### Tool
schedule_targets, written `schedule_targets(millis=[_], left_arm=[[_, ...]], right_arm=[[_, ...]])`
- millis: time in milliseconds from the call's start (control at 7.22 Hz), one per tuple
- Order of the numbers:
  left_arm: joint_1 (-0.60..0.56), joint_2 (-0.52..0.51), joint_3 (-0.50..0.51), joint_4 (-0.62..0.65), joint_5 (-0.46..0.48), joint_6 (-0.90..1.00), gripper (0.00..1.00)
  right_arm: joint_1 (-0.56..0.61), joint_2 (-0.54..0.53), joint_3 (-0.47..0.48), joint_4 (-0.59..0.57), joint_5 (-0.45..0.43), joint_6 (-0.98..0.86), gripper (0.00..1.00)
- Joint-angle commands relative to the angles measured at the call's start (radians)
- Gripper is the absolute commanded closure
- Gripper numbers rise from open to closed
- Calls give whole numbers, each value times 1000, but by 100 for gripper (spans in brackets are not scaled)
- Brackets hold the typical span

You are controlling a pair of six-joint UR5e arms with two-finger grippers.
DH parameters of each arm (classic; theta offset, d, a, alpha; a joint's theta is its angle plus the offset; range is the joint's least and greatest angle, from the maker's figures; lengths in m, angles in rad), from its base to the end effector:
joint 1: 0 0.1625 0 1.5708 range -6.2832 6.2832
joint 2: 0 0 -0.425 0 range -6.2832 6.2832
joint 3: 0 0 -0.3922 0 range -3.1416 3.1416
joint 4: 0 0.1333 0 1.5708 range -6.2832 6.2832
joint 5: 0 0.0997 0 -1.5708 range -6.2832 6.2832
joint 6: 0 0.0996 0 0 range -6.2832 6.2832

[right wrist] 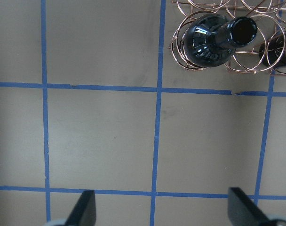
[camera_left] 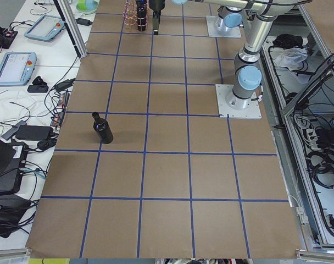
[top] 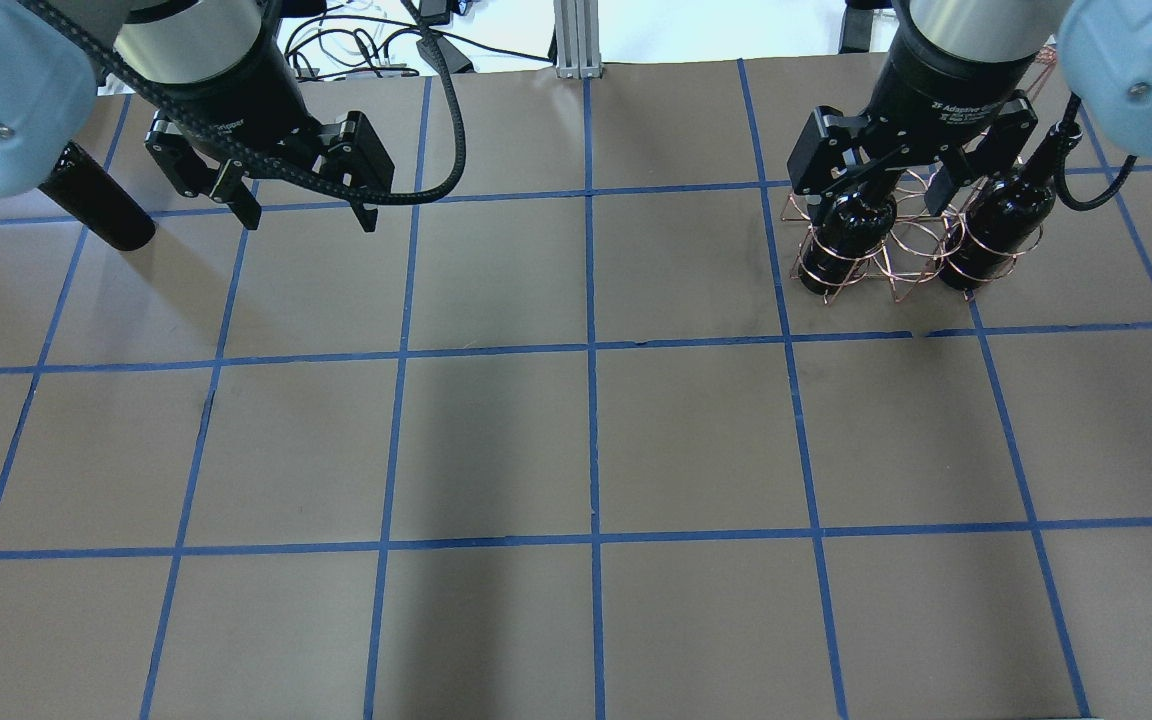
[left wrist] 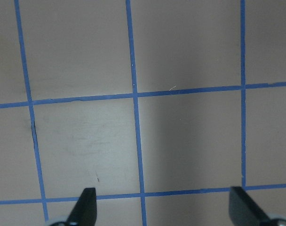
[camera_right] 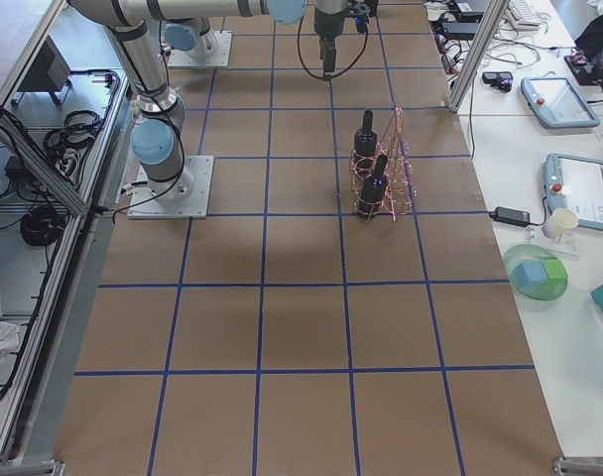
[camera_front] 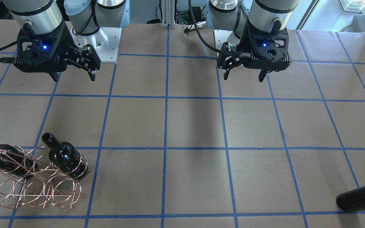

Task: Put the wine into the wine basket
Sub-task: 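Move the left gripper down toward the dark wine bottle near the robot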

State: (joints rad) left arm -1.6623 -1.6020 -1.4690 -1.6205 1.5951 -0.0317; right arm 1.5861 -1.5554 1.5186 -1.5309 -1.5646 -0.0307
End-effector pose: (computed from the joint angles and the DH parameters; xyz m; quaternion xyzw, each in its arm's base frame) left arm -0.1766 -0.4922 0.5175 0.0298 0.9994 -0.0112 0.0115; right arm 0.1415 -0.4958 0.5020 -0.0230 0.9997 0.0015 0.0031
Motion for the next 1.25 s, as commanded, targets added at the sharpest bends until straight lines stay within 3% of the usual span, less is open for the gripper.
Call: schedule_targets(millis=[0,554,831,1108], left_arm=[[25,-3,-7,61,-10,50,2],[390,-35,1,180,-9,348,2],[516,-109,3,351,-12,511,2],[613,-209,10,508,-107,573,3]], right_arm=[[0,0,0,0,0,0,0],[0,0,0,0,0,0,0],[0,0,0,0,0,0,0],[0,0,0,0,2,0,0]])
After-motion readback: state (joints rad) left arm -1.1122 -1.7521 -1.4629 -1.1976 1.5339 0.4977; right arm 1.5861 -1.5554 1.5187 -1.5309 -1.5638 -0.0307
